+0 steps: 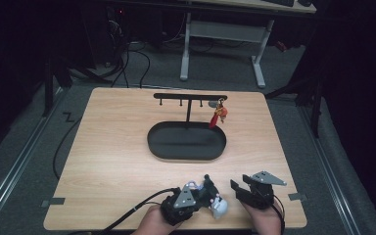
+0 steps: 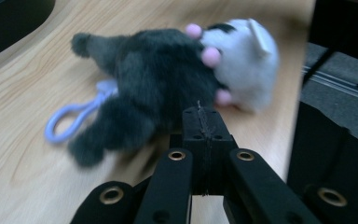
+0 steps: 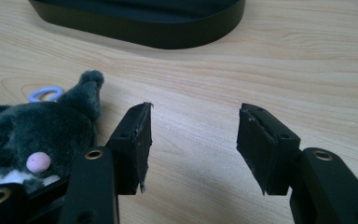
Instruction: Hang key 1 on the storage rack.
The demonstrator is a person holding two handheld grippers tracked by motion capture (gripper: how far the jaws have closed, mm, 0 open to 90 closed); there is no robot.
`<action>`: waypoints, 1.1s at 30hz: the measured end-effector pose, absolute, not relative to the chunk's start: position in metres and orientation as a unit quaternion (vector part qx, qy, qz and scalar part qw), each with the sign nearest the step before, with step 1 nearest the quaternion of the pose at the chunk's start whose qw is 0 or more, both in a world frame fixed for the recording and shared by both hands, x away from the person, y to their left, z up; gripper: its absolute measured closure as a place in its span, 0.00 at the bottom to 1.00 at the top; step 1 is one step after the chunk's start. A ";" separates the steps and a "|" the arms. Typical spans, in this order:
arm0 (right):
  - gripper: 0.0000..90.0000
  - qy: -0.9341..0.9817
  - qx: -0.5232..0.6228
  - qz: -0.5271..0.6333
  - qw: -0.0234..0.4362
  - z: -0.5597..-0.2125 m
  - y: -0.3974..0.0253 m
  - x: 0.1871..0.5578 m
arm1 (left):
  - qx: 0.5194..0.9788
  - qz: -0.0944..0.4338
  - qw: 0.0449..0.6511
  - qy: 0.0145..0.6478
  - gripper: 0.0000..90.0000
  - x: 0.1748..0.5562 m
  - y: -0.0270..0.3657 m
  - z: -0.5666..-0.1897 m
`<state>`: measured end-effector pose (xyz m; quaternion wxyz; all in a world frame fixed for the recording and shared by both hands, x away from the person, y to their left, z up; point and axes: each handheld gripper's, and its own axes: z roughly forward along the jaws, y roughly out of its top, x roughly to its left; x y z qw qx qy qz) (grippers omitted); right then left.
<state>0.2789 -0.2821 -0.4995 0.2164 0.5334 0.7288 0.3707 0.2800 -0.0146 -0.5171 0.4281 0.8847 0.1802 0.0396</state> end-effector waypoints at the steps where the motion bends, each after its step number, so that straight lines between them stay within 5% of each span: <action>1: 0.50 0.729 0.532 0.372 0.218 -0.499 -0.283 0.279 | 0.886 0.038 0.426 0.179 1.00 0.283 -0.020 -0.518; 9: 0.50 0.720 0.543 0.370 0.223 -0.500 -0.293 0.279 | 0.893 0.055 0.410 0.178 1.00 0.302 -0.062 -0.517; 14: 0.50 0.710 0.553 0.371 0.232 -0.499 -0.302 0.276 | 0.888 0.052 0.419 0.181 0.98 0.303 -0.053 -0.518; 25: 0.51 0.703 0.566 0.364 0.230 -0.505 -0.309 0.278 | 0.858 0.133 0.418 0.268 0.91 0.331 0.076 -0.507; 30: 0.51 0.704 0.571 0.351 0.236 -0.508 -0.308 0.281 | 0.827 0.188 0.408 0.339 0.80 0.350 0.160 -0.505; 33: 0.51 0.704 0.572 0.349 0.236 -0.510 -0.308 0.282 | 0.812 0.203 0.411 0.362 0.75 0.352 0.178 -0.511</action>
